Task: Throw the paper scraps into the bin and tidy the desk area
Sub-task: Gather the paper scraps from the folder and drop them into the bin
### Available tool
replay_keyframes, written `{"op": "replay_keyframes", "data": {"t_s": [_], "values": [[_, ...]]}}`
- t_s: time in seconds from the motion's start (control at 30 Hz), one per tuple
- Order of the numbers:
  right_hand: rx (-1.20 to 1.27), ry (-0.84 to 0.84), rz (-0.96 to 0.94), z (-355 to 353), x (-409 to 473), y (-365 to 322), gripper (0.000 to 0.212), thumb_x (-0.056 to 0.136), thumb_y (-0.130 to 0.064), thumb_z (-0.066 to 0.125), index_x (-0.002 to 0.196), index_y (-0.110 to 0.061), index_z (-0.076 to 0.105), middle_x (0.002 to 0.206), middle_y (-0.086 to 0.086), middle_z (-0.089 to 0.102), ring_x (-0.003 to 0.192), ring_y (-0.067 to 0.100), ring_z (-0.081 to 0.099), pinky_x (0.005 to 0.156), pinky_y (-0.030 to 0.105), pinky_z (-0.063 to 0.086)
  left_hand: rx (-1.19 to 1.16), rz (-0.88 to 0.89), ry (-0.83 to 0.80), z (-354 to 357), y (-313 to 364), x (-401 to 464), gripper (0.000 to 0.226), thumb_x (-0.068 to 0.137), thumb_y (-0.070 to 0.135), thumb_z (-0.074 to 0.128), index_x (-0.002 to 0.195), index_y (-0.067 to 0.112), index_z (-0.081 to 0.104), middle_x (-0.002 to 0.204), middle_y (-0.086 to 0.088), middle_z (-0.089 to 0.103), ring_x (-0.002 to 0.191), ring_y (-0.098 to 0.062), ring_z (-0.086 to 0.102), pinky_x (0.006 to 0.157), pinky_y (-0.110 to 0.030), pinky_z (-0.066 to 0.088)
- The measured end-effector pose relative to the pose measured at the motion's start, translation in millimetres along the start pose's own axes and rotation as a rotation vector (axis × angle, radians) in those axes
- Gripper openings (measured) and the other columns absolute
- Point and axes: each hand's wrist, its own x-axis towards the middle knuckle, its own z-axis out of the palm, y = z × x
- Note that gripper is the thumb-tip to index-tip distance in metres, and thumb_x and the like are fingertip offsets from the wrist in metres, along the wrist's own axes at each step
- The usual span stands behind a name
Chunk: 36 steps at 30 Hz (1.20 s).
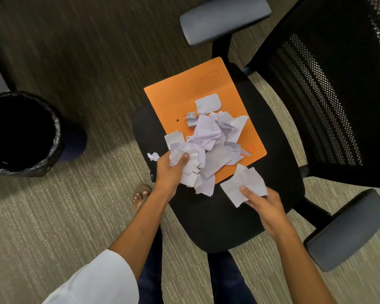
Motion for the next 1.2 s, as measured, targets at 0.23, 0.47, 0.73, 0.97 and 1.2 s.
{"op": "replay_keyframes", "data": {"t_s": [0.23,0.47,0.73,0.97,1.2], "values": [[-0.294,0.165,0.029,90.6,17.8,0.3,0.029,0.083,-0.030,0.083,0.105,-0.014,0.074,0.133,0.008,0.060,0.119,0.026,0.061,0.103,0.047,0.053,0.076,0.119,0.066,-30.8,10.4,2.3,0.014,0.094,0.017,0.068,0.094,0.030,0.069,0.085,0.014,0.077,0.082,-0.007,0.074,0.063,-0.021,0.058],[-0.375,0.513,0.127,135.6,37.3,-10.1,0.025,0.078,-0.030,0.087,0.092,-0.011,0.078,0.110,0.008,0.071,0.093,0.025,0.070,0.069,0.034,0.056,0.022,0.142,0.224,-93.6,22.0,16.7,0.011,0.094,0.016,0.068,0.101,0.024,0.068,0.099,0.003,0.074,0.090,-0.016,0.073,0.070,-0.028,0.060],[-0.403,0.596,0.149,128.7,40.9,-6.0,0.022,0.084,-0.026,0.083,0.097,-0.009,0.078,0.107,0.008,0.073,0.099,0.025,0.071,0.068,0.032,0.053,-0.090,0.038,0.288,-110.2,8.3,15.8,0.012,0.094,0.010,0.066,0.096,0.022,0.068,0.094,0.005,0.074,0.077,-0.006,0.074,0.060,-0.022,0.059],[-0.120,0.541,0.123,89.6,24.3,6.7,0.016,0.081,-0.018,0.085,0.074,-0.018,0.071,0.087,-0.001,0.069,0.094,0.023,0.069,0.075,0.038,0.060,-0.089,-0.033,0.226,-97.3,-4.2,7.4,0.008,0.094,0.014,0.067,0.099,0.021,0.068,0.093,0.002,0.075,0.078,-0.013,0.074,0.060,-0.028,0.060],[0.366,-0.039,-0.020,95.3,-34.0,-20.0,0.024,0.069,-0.015,0.086,0.090,-0.026,0.083,0.100,0.001,0.081,0.094,0.018,0.078,0.072,0.028,0.063,-0.154,-0.117,0.117,-72.2,-13.1,-10.9,0.010,0.093,0.013,0.068,0.100,0.020,0.069,0.095,-0.003,0.077,0.091,-0.028,0.074,0.076,-0.044,0.061]]}}
